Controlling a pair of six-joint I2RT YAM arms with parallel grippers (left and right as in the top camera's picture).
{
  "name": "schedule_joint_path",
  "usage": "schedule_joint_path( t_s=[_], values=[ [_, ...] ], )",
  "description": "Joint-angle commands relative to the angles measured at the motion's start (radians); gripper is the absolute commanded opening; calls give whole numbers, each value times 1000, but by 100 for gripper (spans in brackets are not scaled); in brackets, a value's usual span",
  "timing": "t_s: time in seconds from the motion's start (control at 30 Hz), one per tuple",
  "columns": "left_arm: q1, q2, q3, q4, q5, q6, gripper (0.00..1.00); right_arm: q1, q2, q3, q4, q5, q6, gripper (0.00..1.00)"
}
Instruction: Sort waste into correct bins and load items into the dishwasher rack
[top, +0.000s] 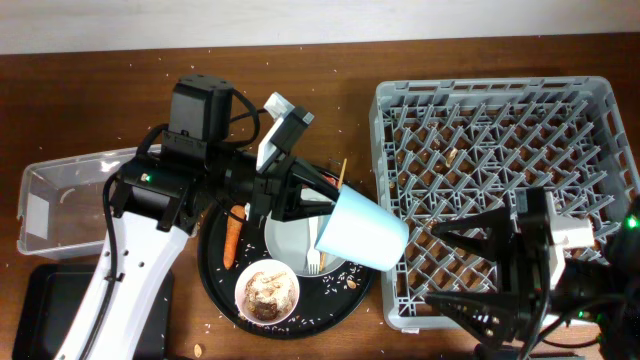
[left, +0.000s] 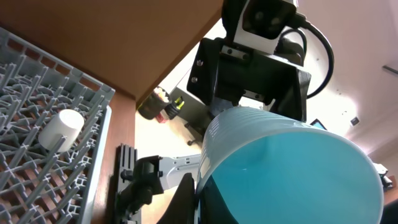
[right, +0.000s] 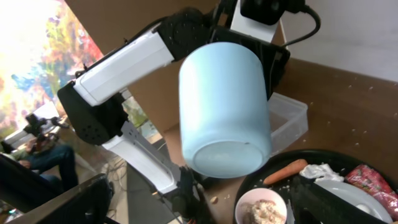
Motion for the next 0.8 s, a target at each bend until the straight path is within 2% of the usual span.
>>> schedule_joint_path(
  t_s=[0.0,0.07,0.27,0.33,0.47,0.5,0.53,0.57,0.6,0.7,0.77],
  values=[
    [-4,2,6,35,-5,22,0,53,64,6,4,-4,16,89],
    [-4,2,6,78,-24,22,0,108,117,6,35,19,16,83],
    [-4,2,6,89,-112,22,0,340,251,6,266,23,96,82],
    [-4,2,6,89,-137,22,0,354,259,6,279,41,113,71],
    [-3,2,6,108,-153,22,0,354,235,6,279,137,130,63],
    [-4,2,6,115,-155,22,7,353,228,6,280,166,143,63],
    [-3,2,6,116,-179,22,51,352,216,9,280,208,148,62],
    [-3,2,6,116,-198,22,87,345,205,14,280,250,174,62],
    [-1,2,6,116,-233,22,99,303,183,22,278,314,235,59],
    [0,2,6,114,-310,22,99,134,125,28,242,341,283,58],
    [0,2,6,111,-310,22,99,-60,91,28,106,516,320,58]
  ],
)
